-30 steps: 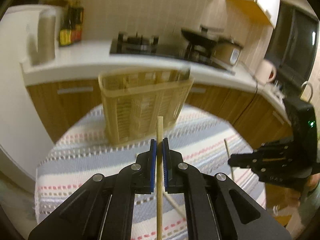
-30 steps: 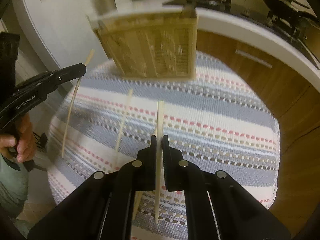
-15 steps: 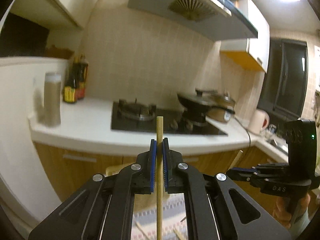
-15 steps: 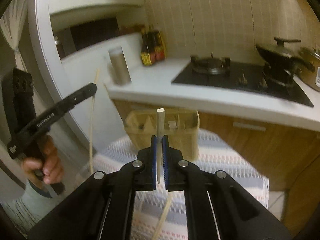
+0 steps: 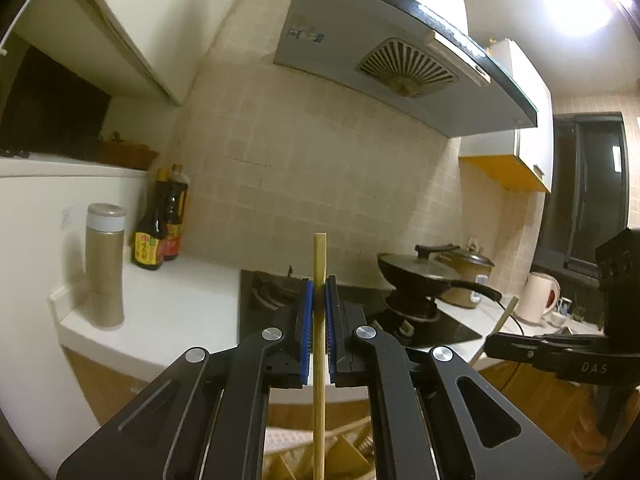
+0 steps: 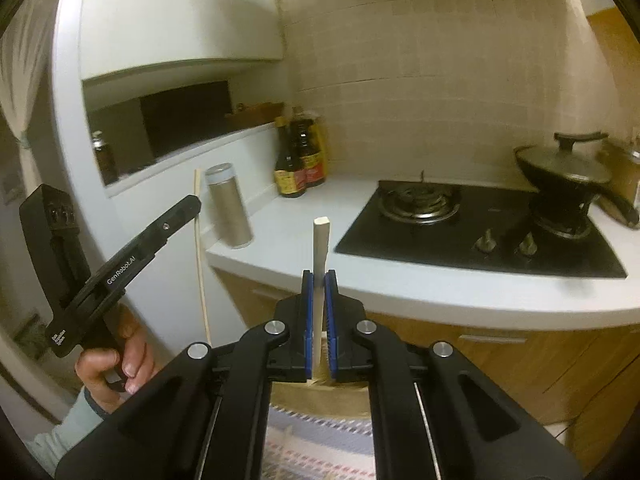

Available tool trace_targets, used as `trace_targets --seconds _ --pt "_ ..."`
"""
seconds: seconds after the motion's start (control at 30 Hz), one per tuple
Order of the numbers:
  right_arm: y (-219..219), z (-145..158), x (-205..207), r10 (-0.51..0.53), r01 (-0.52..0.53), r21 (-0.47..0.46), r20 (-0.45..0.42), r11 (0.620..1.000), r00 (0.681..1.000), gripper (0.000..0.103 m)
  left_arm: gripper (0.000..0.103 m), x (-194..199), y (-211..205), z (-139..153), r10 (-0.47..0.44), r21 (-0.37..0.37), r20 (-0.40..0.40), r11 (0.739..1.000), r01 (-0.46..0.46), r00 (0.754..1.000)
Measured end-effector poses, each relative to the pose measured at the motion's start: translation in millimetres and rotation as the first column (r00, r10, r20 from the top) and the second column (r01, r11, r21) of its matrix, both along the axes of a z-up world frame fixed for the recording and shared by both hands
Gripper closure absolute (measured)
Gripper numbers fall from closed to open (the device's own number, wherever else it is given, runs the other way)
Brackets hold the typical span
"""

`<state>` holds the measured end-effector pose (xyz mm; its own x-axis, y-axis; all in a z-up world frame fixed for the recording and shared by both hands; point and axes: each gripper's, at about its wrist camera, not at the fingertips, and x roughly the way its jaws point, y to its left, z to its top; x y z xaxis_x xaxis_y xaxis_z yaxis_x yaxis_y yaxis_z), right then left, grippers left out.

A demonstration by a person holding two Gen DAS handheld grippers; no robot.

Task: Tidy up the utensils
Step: 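Carry the chopsticks in both tools over the caddy and open both tools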

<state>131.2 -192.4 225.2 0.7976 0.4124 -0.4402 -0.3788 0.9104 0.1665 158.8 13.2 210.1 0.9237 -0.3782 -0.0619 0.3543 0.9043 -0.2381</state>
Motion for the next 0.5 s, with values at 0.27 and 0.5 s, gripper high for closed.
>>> trace_targets --seconds 0.27,0.5 --pt "2 -25 37 -0.065 0.063 -0.078 -0.027 0.995 0.997 0.099 0.099 42 9 -43 0.034 -0.041 -0.014 0.999 -0.035 0.999" --pt "11 -51 51 -0.085 0.077 -0.144 -0.048 0.987 0.995 0.099 0.099 54 12 -74 0.088 -0.033 -0.023 0.995 -0.089 0.996"
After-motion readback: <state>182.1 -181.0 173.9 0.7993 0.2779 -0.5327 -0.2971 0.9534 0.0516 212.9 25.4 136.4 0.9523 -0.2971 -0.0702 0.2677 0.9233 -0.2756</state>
